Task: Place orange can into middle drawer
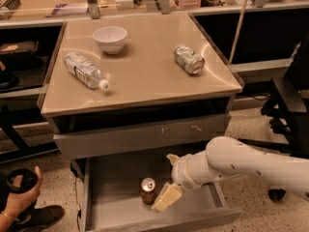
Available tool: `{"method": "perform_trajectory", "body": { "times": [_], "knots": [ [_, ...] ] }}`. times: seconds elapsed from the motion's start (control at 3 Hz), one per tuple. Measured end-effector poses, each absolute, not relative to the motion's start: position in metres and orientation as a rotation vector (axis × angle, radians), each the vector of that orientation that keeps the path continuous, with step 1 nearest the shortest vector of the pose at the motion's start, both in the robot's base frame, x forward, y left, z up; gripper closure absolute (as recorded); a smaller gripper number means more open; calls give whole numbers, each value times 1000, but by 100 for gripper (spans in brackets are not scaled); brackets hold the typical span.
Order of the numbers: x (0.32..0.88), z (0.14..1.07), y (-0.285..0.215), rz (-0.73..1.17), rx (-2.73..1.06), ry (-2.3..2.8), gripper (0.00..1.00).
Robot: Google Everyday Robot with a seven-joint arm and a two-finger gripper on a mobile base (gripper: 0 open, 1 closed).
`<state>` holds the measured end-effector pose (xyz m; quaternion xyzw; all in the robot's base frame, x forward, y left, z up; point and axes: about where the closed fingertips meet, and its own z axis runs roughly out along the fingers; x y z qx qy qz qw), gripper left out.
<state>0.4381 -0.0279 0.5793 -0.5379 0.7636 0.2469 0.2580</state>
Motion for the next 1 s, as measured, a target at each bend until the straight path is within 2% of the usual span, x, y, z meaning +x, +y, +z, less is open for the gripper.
{"method": "perform_trajectory", "body": {
  "times": [0.33, 1.0],
  "knots": [
    [474, 525, -20, 717, -1348, 2083, 0],
    [473, 505, -14, 742, -1337, 2073, 0]
  ]
}}
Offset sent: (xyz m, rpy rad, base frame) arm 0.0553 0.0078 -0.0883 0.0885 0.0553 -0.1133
